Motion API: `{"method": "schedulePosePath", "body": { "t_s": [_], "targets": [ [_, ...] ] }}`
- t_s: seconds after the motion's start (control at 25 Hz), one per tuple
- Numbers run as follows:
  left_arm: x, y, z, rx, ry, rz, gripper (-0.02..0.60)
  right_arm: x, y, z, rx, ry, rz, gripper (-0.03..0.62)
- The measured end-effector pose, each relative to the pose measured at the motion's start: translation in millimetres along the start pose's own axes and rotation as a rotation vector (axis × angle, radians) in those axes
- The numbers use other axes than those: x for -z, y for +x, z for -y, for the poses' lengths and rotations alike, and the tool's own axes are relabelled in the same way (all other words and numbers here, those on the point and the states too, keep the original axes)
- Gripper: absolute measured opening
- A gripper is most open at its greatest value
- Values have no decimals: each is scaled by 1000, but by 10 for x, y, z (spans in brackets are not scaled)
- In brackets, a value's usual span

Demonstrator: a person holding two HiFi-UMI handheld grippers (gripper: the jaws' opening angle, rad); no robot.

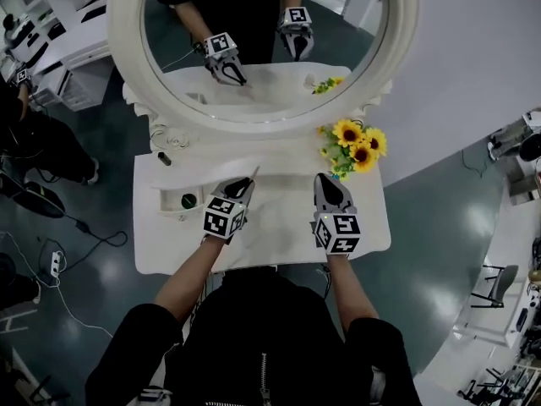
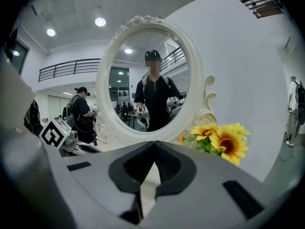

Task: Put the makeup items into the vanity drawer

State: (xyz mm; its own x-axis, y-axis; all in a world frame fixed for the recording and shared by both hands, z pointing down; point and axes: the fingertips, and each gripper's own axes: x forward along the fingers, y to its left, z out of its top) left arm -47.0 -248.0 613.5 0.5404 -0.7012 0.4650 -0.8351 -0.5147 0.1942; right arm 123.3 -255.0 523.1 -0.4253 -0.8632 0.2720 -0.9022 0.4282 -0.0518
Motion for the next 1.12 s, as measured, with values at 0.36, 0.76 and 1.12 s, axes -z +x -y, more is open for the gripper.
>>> {"method": "schedulePosePath", "body": {
  "t_s": [0.36, 0.76, 1.12],
  "targets": [
    [6, -650, -627, -173, -42, 49, 57, -180, 505, -661, -192, -56, 7, 5],
    [420, -1632, -1365, -386, -97, 41, 57, -207, 965, -1632, -409, -97, -8, 5],
    [697, -1795, -1637, -384, 64, -119, 57, -139, 1038, -1779, -438, -107, -33, 5]
  ]
}}
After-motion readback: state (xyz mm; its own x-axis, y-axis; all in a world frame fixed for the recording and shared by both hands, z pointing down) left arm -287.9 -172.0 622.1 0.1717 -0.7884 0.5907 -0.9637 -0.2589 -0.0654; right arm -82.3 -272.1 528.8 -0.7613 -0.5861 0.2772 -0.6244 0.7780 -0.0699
